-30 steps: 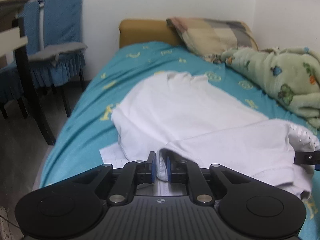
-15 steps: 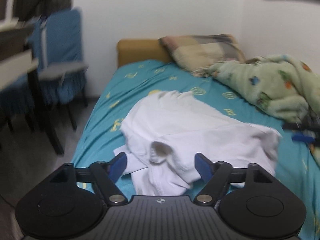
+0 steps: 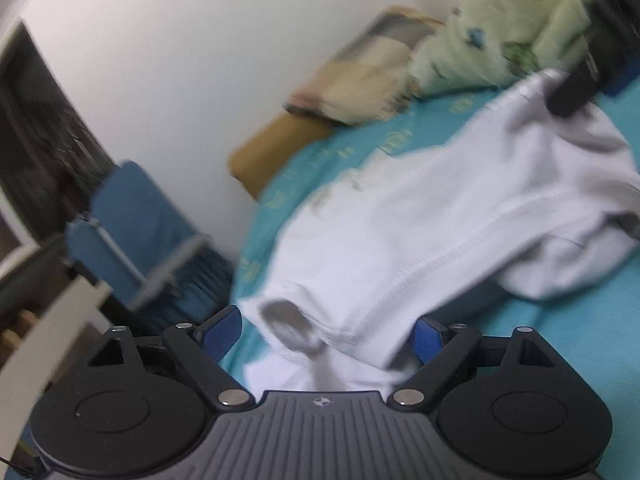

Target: Fold clothes

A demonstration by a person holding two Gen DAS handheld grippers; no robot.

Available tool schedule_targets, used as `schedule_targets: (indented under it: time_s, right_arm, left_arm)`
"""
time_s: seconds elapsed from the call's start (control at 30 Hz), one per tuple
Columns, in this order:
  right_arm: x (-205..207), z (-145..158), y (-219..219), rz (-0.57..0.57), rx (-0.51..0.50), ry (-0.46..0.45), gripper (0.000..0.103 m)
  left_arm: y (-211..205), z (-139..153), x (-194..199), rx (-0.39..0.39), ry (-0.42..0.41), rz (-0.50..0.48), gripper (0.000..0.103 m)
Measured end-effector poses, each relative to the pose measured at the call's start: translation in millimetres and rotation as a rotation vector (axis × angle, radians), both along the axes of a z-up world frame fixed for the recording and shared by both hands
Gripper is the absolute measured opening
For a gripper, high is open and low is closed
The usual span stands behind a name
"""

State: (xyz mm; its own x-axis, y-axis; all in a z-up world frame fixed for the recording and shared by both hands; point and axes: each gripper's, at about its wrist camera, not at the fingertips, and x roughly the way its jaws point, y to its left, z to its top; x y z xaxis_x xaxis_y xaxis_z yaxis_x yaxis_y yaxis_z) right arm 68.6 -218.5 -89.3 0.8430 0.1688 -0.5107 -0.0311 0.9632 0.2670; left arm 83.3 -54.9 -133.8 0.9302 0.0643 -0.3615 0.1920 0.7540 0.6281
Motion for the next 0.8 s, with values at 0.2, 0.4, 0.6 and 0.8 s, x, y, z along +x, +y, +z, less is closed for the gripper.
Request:
schedule_targets:
  time_s: [0.2, 0.4, 0.6, 0.8]
  right_arm:
    - [4.5, -15.1, 45.3, 0.09, -0.227, -0.138, 0.071]
    - [2.0, -30.0, 81.4, 0.147, -0.474, -0.229, 0.071]
    - [-12.9, -31.4, 101.6, 0.137, -0.648, -0.372, 0.07]
    - [5.7, -42.3, 104.9, 0.152, -0.649, -0.307, 0.071]
  left_arm:
    - [13.5, 37.6, -2.1, -0.159, -0.164, 0.07, 0.093]
    - [16.8, 48.4, 2.8, -0.197, -0.16, 0.09, 0.093]
    - [20.1, 52.2, 4.2, -0.217, -0.158, 0.084, 0.093]
    - [24.8, 58.1, 3.2, -0.259, -0.172, 0.08, 0.093]
